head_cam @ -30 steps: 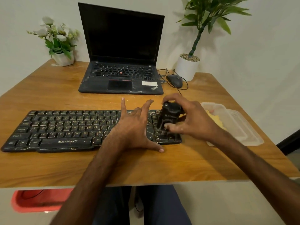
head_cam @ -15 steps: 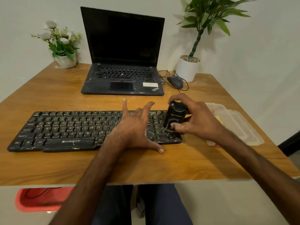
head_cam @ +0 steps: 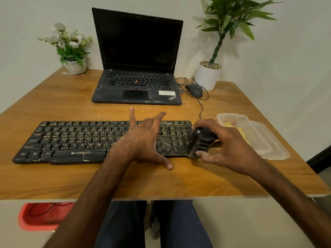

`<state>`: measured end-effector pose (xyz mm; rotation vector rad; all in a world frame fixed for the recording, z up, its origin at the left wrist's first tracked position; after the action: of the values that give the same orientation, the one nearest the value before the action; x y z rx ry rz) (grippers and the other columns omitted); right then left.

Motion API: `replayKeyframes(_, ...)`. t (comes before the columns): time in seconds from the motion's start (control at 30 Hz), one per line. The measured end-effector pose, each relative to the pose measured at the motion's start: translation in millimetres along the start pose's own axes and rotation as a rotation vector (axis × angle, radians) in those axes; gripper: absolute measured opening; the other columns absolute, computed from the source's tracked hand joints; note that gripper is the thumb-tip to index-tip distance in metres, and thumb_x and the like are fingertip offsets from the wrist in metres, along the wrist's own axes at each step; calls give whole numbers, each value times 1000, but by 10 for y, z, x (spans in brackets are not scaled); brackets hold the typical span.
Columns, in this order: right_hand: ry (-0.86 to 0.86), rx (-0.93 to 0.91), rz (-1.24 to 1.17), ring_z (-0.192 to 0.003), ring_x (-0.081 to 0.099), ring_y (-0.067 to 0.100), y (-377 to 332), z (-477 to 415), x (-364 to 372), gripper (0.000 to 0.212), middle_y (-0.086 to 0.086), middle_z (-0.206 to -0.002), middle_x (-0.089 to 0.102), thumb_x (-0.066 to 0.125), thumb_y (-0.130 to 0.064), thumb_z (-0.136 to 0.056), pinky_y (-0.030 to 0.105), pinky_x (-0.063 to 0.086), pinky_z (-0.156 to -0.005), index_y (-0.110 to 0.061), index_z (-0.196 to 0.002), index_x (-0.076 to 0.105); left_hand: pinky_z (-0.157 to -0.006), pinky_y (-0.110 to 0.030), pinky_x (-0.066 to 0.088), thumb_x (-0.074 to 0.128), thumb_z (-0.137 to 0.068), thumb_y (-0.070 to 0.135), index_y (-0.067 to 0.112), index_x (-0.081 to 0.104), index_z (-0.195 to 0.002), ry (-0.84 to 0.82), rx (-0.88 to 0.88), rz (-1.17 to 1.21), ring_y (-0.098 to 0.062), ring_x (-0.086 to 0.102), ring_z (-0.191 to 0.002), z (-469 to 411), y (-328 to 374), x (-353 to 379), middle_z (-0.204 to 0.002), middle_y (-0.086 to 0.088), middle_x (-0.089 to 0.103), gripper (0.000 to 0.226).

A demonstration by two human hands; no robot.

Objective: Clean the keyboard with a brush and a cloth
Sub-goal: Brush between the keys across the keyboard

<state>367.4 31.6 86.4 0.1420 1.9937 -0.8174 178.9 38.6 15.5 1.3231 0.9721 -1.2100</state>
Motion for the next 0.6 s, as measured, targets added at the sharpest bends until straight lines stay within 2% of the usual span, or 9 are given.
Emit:
replayKeyframes(0.13,19,-41,-54,-104,62,3,-140,-127,169,66,-14,-118,61,83,-13,-73,18,55,-80,-29,-128,49,-106,-67,-31,58,-44,99,25,-27,-153,6,7,-6,-24,11,-155,0,6,4,-168,-9,13,157)
replayKeyframes(0.27,-22,-118,31,-105,60,6,-225,-173,309,67,-6,-124,61,80,-17,-75,18,53,-84,-25,-133,48,-106,-67,-30,58,-44,99,24,-26,-154,8,7,-8,-24,13,-154,8,7,3,-167,-10,16,157)
replayKeyframes(0.4,47,6,49,-101,61,1,85,-85,-66,66,-15,-111,62,82,-14,-74,22,55,-81,-31,-128,49,-105,-65,-33,58,-44,99,25,-27,-153,9,2,4,-24,12,-155,10,0,3,-167,-9,15,157)
replayKeyframes(0.47,89,61,1,-98,62,-3,166,-95,-182,65,-14,-107,64,84,-11,-73,18,56,-74,-31,-124,49,-105,-65,-33,60,-45,98,25,-27,-153,7,1,12,-23,11,-155,19,13,-9,-168,-8,14,157)
replayKeyframes(0.53,52,98,-131,-101,61,-7,119,-172,-86,66,-14,-109,64,85,-11,-72,14,55,-71,-33,-123,50,-106,-64,-33,61,-46,97,25,-26,-153,7,-2,17,-23,11,-155,34,21,-22,-168,-8,14,156)
replayKeyframes(0.6,-12,81,-170,-103,63,-3,46,-289,97,65,-13,-110,64,84,-13,-72,16,56,-73,-34,-123,49,-106,-64,-33,62,-47,96,25,-25,-154,9,-5,12,-23,12,-155,49,27,-32,-167,-8,17,155)
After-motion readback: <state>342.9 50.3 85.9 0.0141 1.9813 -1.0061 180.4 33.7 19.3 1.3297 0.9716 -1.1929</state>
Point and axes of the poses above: each hand's wrist, its own z-axis away from the middle knuckle, its own x-axis out of the palm, y = z × x, the point moved 8 cm from there along -z, towards the middle knuckle
